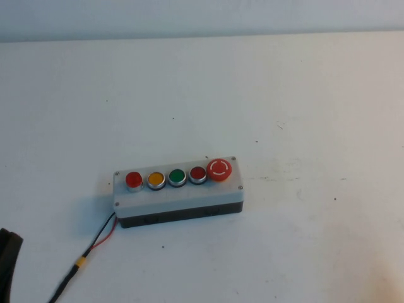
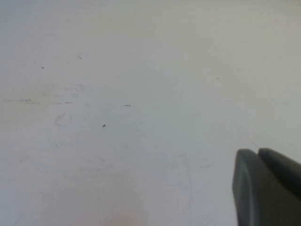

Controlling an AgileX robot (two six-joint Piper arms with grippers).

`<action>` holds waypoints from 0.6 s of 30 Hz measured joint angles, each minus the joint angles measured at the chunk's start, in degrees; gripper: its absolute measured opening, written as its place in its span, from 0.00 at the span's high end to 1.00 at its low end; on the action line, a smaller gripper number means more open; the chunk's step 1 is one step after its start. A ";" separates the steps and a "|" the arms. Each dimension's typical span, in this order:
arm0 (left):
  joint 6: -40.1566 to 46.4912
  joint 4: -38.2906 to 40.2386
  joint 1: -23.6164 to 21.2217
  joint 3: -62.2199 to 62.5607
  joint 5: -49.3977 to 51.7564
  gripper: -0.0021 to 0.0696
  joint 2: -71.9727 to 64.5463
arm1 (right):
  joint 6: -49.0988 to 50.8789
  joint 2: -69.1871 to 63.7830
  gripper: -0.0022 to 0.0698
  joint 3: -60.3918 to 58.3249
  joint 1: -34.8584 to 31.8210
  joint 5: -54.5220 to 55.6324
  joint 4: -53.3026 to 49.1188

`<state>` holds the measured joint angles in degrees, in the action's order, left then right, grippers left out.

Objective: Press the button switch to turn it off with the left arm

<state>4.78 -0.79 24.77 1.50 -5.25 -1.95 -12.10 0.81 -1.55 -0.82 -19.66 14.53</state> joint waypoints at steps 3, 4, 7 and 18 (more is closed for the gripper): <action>0.12 0.14 0.00 -2.48 -3.23 0.97 0.00 | 0.00 0.00 0.99 0.00 0.00 0.00 0.00; 0.12 0.79 0.00 -2.71 -2.80 0.97 0.00 | 0.00 0.00 0.99 0.00 0.00 0.00 0.00; 1.06 1.12 -0.44 -2.92 0.63 0.97 0.10 | 0.00 0.00 0.99 0.00 0.00 0.00 0.00; -0.14 2.05 -6.17 -2.96 26.32 0.97 2.54 | 0.00 0.00 0.99 0.00 0.00 0.00 0.00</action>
<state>4.63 1.26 18.61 -1.46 21.07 0.58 -12.10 0.81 -1.55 -0.82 -19.66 14.53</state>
